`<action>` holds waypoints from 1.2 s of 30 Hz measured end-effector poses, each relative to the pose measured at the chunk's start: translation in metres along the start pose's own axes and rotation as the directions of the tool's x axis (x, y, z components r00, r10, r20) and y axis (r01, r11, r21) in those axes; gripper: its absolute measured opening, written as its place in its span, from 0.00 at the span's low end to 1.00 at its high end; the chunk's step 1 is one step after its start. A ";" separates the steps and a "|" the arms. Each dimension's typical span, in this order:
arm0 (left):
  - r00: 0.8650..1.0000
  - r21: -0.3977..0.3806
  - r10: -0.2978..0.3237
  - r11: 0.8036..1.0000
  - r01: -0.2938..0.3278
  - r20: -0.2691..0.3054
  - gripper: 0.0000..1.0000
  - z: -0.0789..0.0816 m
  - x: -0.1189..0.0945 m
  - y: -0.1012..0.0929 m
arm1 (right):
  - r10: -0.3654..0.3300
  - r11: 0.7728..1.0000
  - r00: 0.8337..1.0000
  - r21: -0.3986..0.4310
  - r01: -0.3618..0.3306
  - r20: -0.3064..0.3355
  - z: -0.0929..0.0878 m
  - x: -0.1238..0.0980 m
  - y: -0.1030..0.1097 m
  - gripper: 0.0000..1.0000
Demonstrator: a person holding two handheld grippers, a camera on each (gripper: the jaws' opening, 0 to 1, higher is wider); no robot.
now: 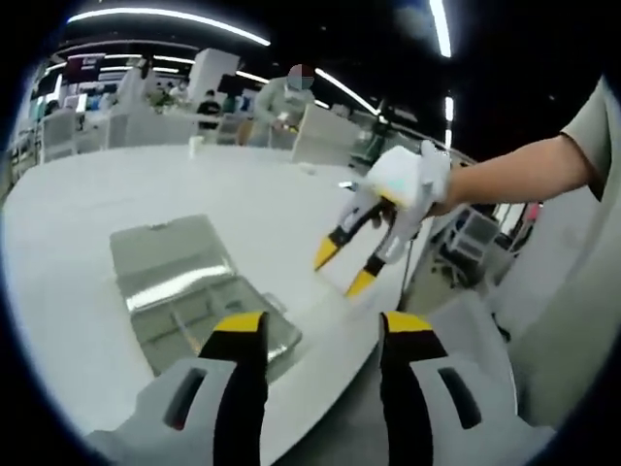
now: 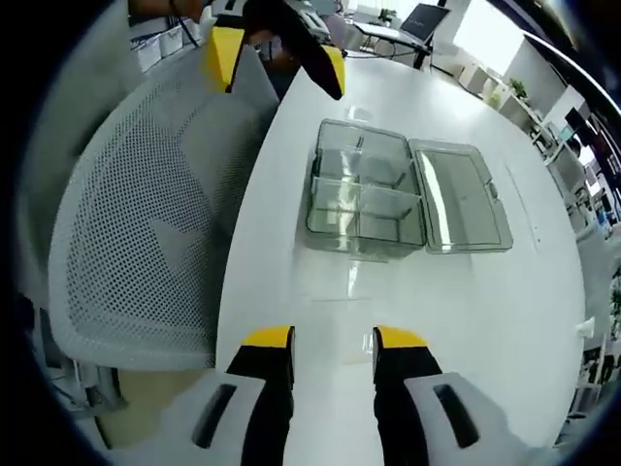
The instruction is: Insert the divider into the dual guide fixture by aligning both edges with the guide slots and pushing it downward to the bottom, including one-sided entry, uneven engagement, binding, and posture correction.
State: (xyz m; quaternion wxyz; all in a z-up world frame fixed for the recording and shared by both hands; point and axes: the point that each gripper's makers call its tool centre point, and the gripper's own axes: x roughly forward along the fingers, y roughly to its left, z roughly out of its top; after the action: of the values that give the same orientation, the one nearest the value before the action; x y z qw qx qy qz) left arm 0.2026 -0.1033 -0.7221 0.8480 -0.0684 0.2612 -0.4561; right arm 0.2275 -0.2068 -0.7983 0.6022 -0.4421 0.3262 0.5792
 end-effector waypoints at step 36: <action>1.000 -0.382 -0.010 0.924 0.013 0.011 0.18 -0.002 0.031 -0.005 | -0.054 0.988 0.995 -0.139 0.066 0.084 0.079 -0.023 0.006 0.27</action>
State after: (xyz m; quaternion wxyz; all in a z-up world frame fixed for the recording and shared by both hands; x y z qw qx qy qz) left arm 0.2121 -0.1310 -0.7345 0.8169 -0.2360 0.3408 -0.4010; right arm 0.2095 -0.1445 -0.7470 0.5992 -0.4697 0.2465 0.5997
